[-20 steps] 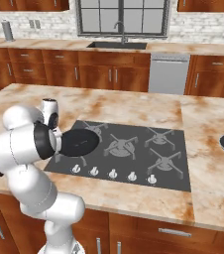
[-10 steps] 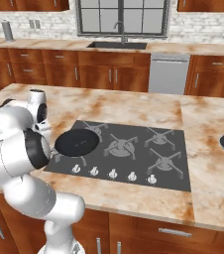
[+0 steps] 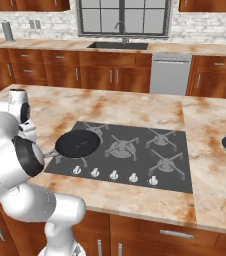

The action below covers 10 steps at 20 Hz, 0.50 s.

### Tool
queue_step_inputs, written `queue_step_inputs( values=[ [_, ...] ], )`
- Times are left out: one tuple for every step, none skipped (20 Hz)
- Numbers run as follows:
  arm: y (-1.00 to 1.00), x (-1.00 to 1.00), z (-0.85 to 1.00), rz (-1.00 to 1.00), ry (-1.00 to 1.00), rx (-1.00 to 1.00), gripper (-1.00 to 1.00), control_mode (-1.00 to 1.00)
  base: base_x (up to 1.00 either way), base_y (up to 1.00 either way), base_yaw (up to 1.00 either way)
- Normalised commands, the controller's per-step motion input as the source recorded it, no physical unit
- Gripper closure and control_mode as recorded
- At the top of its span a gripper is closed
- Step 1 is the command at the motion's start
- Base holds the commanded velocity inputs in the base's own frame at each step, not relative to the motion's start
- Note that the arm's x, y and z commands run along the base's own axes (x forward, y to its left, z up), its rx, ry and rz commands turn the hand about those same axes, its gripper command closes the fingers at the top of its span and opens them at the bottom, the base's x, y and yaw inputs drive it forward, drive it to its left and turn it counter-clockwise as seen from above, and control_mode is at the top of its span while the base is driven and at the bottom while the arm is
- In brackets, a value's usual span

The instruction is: Place both pans onto different burners. Then place the tomato and the chicken drumstick on different pans.

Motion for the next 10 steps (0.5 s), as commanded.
queue_step_inputs(
  values=[
    [0.36,-0.24,0.0,0.11,-0.09,0.0,-1.0,-1.0,0.0,0.0,0.0],
    [0.36,-0.13,0.0,0.09,-0.09,0.0,-1.0,-1.0,0.0,0.0,0.0],
    [0.34,0.0,0.0,0.07,-0.06,0.0,-1.0,-1.0,0.0,0.0,0.0],
    [0.31,0.0,0.0,0.05,-0.05,0.0,-1.0,-1.0,0.0,0.0,0.0],
    [0.33,0.0,0.0,0.04,-0.04,0.0,-1.0,-1.0,0.0,0.0,0.0],
    [0.37,0.0,0.0,0.03,-0.02,0.0,-1.0,-1.0,0.0,0.0,0.0],
    [0.31,0.0,0.0,0.03,-0.04,0.0,-1.0,-1.0,0.0,0.0,0.0],
    [0.3,0.0,0.0,0.03,-0.01,0.0,-1.0,-1.0,0.0,0.0,0.0],
    [0.3,0.0,0.0,0.03,-0.03,0.0,-1.0,-1.0,0.0,0.0,0.0],
    [0.29,0.0,0.0,0.04,-0.02,0.0,-1.0,-1.0,0.0,0.0,0.0]
  ],
)
